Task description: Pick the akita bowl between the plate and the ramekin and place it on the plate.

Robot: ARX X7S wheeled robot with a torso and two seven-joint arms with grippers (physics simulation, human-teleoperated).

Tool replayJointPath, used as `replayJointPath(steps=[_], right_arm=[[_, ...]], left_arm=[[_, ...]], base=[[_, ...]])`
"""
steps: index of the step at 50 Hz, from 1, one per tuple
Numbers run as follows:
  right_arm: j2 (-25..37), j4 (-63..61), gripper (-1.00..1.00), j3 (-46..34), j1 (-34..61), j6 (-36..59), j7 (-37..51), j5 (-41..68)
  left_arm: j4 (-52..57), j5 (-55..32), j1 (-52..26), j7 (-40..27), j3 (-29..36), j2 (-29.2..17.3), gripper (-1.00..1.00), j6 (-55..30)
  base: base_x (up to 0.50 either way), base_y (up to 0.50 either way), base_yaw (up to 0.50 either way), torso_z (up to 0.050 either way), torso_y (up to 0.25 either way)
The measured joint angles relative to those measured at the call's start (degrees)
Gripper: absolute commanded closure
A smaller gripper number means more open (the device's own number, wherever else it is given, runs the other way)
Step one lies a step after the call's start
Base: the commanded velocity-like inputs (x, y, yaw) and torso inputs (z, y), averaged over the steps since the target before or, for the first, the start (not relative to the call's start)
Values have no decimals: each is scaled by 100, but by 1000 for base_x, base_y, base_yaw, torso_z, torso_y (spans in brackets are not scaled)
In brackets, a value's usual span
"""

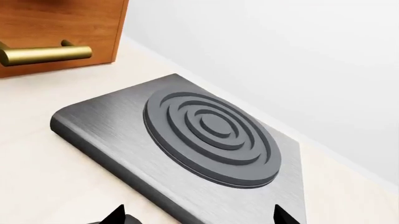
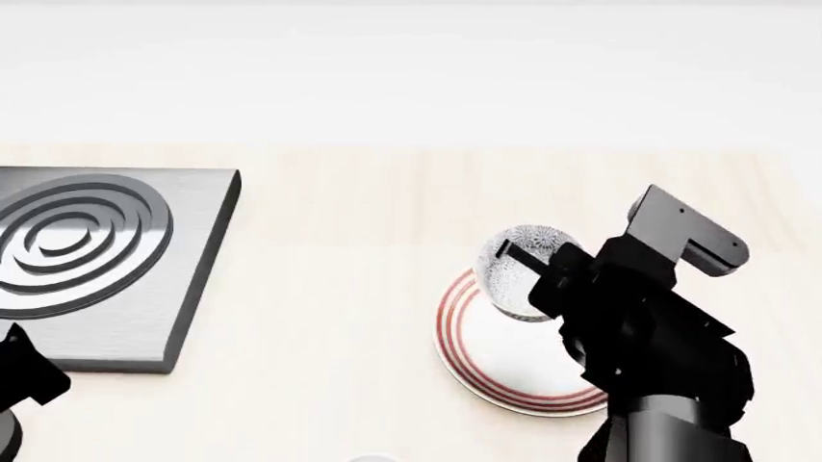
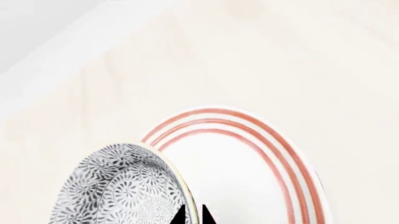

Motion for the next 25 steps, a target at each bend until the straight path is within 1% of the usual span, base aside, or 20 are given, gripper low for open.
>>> replayJointPath(steps=[25], right_arm=[[-46, 0, 100, 678, -79, -155, 157, -777]], left_arm=[[7, -36, 7, -23, 24, -21, -100, 8]], base=[[0, 0, 0, 0, 0]])
